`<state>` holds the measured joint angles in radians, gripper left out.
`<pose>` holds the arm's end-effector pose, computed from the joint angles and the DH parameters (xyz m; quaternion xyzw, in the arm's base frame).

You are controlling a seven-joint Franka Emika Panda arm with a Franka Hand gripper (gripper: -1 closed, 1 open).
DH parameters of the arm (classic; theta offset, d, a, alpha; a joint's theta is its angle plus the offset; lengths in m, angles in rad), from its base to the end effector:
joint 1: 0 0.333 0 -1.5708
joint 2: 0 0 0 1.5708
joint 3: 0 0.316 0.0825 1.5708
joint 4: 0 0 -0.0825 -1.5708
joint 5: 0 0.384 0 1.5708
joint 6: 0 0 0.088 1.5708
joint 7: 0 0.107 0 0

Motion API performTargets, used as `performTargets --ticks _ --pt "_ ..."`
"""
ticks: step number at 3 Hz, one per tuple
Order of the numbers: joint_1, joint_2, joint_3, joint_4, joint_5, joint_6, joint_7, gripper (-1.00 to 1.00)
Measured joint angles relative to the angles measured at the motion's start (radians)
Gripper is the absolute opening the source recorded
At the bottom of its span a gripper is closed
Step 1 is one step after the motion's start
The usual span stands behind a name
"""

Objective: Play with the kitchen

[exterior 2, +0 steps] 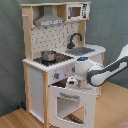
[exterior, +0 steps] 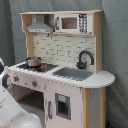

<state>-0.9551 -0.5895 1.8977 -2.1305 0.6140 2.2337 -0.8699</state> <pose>0.3013 0.4716 0.2993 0.7448 0.6660 0.0075 0.0410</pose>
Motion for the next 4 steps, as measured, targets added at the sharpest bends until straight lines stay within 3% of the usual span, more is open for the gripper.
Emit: performTargets --ticks 1,2,3,4 --pt "0.008 0.0 -0.021 -0.004 0.0 -0.007 0.065 -1.0" --pt "0.009 0.0 -0.024 -0.004 0.0 -0.007 0.065 1.0" --pt "0.034 0.0 -0.063 -0.007 0.0 -0.01 0.073 1.0" --pt "0.1 -0.001 -0.139 -0.019 -0.006 -0.021 0.085 1.0"
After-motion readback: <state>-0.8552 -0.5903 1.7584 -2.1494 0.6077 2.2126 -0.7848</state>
